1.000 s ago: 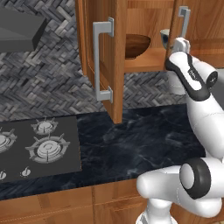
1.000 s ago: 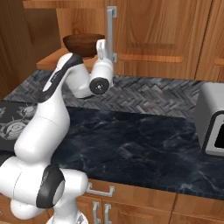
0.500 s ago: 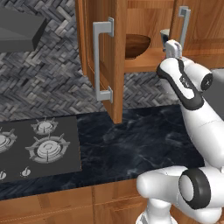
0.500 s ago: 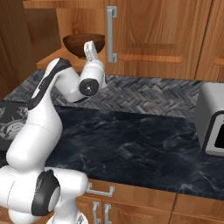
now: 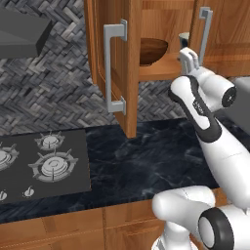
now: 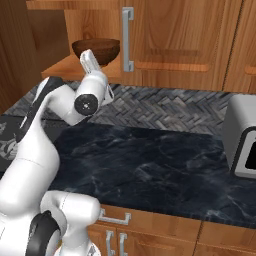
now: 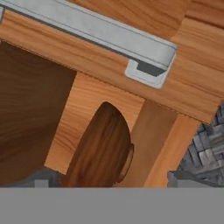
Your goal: Open the cabinet. Pick the bowls from the counter and place them in the cabinet. Then close the cabinet.
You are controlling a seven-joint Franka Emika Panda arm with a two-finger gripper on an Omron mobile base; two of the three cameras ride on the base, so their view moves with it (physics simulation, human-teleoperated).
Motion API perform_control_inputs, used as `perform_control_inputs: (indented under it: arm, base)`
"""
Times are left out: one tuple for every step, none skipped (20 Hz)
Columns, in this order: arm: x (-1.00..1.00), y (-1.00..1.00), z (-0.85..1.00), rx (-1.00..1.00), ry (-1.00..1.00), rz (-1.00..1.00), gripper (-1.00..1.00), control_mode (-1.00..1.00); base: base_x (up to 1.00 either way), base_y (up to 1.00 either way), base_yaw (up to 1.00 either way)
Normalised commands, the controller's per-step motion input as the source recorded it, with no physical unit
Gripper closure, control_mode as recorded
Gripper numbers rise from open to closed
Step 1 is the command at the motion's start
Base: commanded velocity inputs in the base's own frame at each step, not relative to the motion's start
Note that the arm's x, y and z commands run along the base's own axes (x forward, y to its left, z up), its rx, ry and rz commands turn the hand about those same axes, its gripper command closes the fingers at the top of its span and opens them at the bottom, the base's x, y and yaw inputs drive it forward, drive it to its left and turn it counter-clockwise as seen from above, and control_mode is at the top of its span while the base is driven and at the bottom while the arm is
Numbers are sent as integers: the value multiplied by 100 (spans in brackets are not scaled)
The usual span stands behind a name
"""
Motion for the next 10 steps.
perform_control_inputs:
  arm:
    - [-67,2,19,-9,0,0,-100,-100]
    - [-70,0,18,-7,0,0,-100,-100]
    - [-75,0,15,-7,0,0,-100,-100]
    - [-86,0,11,-8,0,0,-100,-100]
    - [-92,0,8,-7,4,0,-100,-100]
    - [-95,0,4,-6,5,0,-100,-100]
    - [-99,0,2,-5,7,0,-100,-100]
    - [-99,4,2,-5,9,0,-100,-100]
    - [-96,6,1,-5,10,1,-100,-100]
    - [-90,12,6,-4,14,1,-100,-100]
  base:
    - [0,0,0]
    - [0,0,0]
    - [0,0,0]
    - [0,0,0]
    - [0,0,0]
    - [0,0,0]
    - [0,0,0]
    - [0,0,0]
    - [0,0,0]
    - [0,0,0]
